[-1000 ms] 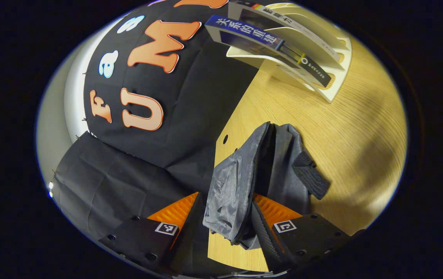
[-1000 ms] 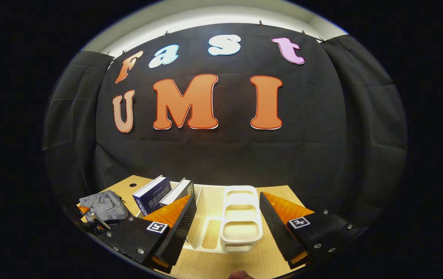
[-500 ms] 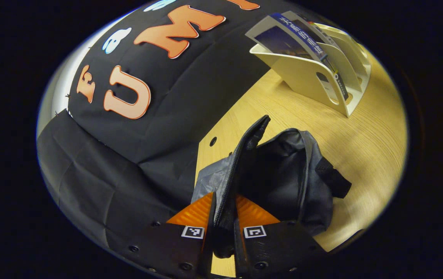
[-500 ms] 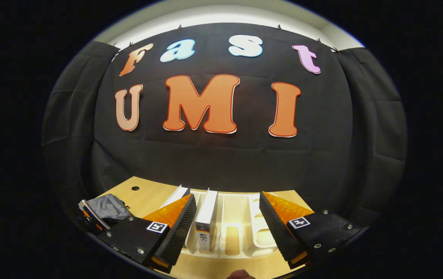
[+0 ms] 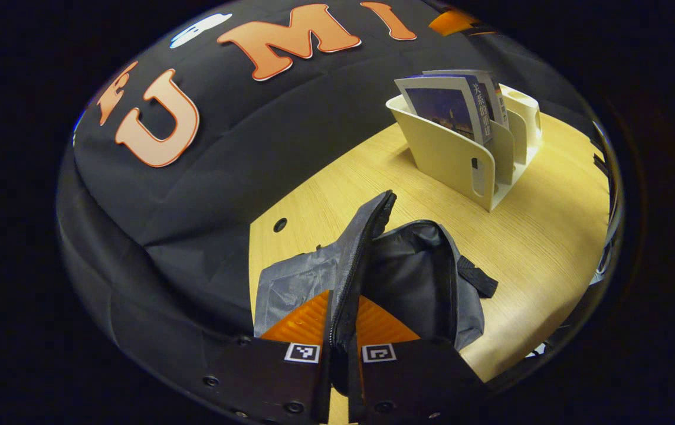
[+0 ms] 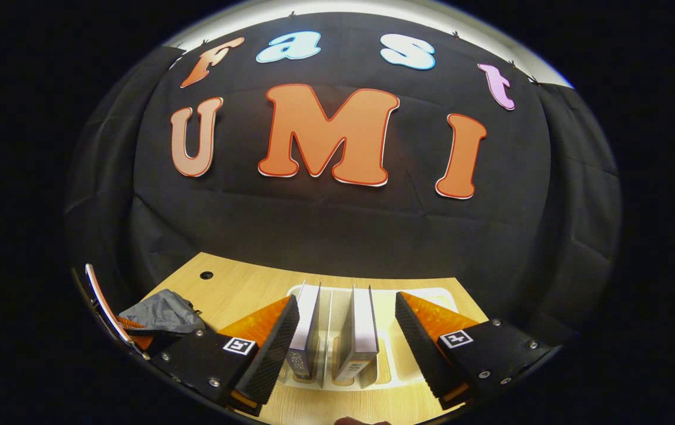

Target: Open the schoolbag, grab two books from the bookshelf and put them into the schoolbag.

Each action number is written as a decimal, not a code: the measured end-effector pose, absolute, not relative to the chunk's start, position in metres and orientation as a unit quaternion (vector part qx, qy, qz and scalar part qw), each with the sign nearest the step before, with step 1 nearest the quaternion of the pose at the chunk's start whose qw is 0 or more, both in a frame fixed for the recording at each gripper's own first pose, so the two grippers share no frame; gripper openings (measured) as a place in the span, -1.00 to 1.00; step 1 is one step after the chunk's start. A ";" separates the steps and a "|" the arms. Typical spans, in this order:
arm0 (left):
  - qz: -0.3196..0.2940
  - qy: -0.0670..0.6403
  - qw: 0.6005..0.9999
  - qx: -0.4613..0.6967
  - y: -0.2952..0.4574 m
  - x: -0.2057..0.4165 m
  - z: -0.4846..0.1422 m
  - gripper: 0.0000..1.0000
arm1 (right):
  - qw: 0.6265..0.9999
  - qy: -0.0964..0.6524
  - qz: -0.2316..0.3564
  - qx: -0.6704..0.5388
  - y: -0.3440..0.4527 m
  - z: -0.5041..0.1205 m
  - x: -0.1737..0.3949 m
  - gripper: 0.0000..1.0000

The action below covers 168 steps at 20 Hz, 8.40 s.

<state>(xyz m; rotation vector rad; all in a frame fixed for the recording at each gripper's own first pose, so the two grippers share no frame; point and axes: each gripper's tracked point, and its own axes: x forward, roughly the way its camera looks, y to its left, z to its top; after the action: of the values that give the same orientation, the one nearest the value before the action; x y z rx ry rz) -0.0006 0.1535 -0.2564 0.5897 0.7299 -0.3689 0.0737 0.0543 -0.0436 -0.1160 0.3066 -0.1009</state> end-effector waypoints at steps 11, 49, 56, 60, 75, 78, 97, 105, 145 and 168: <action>-0.236 0.394 0.863 0.209 0.175 0.019 -0.212 -0.76 | 0.956 0.289 -0.027 -0.048 0.075 -0.078 0.110 0.95; -0.205 0.455 0.854 0.143 0.188 0.021 -0.195 -0.82 | 0.875 0.466 0.023 0.126 0.045 -0.047 0.110 -0.40; -0.200 0.455 0.856 0.144 0.188 0.022 -0.192 -0.82 | 0.884 0.437 0.057 0.154 0.046 -0.014 0.074 -0.42; -0.196 0.461 0.856 0.131 0.182 0.018 -0.195 -0.82 | 0.877 0.437 0.092 0.178 0.078 -0.020 0.057 -0.42; -0.148 0.465 0.867 0.103 0.186 0.020 -0.185 -0.84 | 0.822 0.461 0.188 0.276 0.180 -0.083 0.035 -0.42; -0.145 0.468 0.866 0.101 0.185 0.021 -0.185 -0.84 | 0.800 0.477 0.198 0.306 0.205 -0.109 0.027 -0.42; -0.165 0.465 0.863 0.104 0.177 0.018 -0.183 -0.84 | 0.704 0.464 0.158 0.514 0.332 -0.224 0.034 -0.42; -0.179 0.462 0.864 0.093 0.179 0.020 -0.184 -0.84 | 0.708 0.489 0.164 0.483 0.370 -0.238 0.033 -0.34; -0.124 0.492 0.859 0.067 0.170 -0.003 -0.220 -0.84 | 0.836 0.535 0.098 0.076 0.048 -0.113 0.094 0.94; -0.105 0.510 0.851 0.069 0.174 -0.006 -0.228 -0.84 | 0.805 0.585 0.010 0.099 0.018 -0.177 0.163 -0.29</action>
<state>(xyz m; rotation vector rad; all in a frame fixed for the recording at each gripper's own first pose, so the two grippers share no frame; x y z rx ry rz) -0.0061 0.1736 -0.2278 0.1449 1.0735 -0.2209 0.1634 0.0182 -0.1773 0.2121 1.2523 0.0209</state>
